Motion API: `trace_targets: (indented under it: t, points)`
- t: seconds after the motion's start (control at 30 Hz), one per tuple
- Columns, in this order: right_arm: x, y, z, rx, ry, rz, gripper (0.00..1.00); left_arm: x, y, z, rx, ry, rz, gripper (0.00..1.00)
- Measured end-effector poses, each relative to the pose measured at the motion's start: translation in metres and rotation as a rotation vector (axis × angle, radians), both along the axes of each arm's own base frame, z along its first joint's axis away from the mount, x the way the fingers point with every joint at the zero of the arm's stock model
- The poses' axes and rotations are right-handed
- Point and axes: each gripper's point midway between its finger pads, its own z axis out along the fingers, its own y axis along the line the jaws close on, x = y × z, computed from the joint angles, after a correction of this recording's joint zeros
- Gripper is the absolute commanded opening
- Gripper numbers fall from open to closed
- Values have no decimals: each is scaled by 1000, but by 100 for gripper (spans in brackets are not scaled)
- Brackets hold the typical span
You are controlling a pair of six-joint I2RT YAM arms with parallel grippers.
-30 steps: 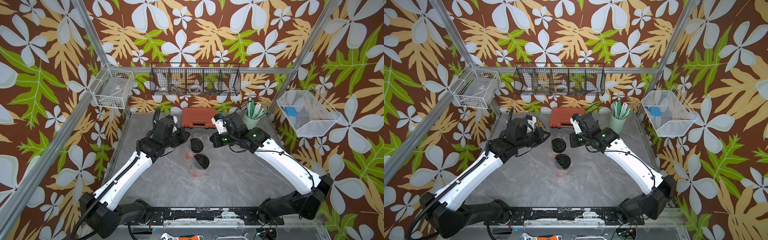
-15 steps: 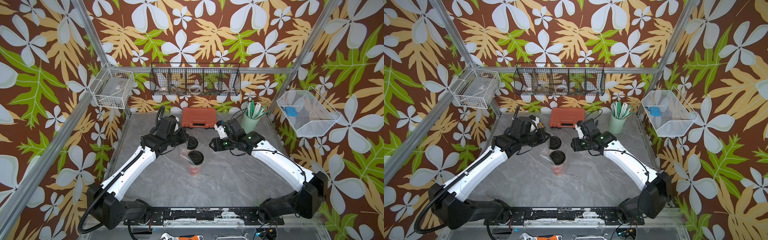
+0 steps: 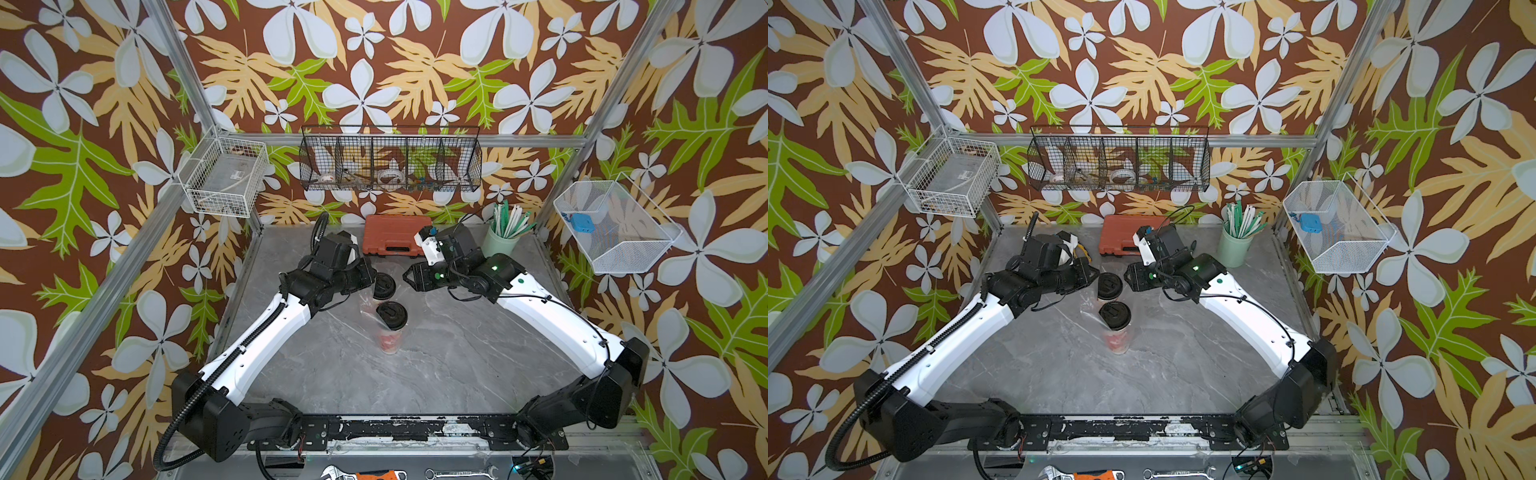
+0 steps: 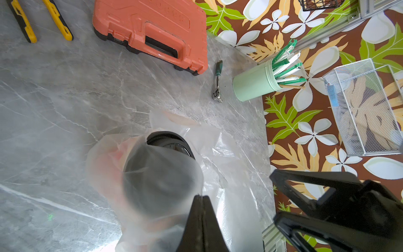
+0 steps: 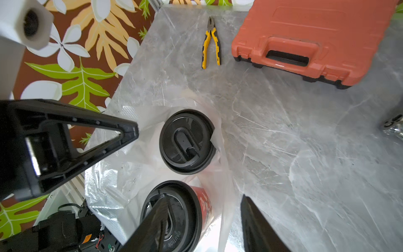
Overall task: Pack milk tea into plastic carrier bags
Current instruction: Adjust the plastic carrier bag at the center of the board.
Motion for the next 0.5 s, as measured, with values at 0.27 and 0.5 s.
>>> trace_targets:
  t: [0.27, 0.5]
  points:
    - [8, 2, -44, -103, 70, -1, 45, -2, 1, 1, -7, 1, 4, 0]
    - [6, 4, -59, -125, 100, 16, 25, -2, 1, 1, -14, 7, 11, 0]
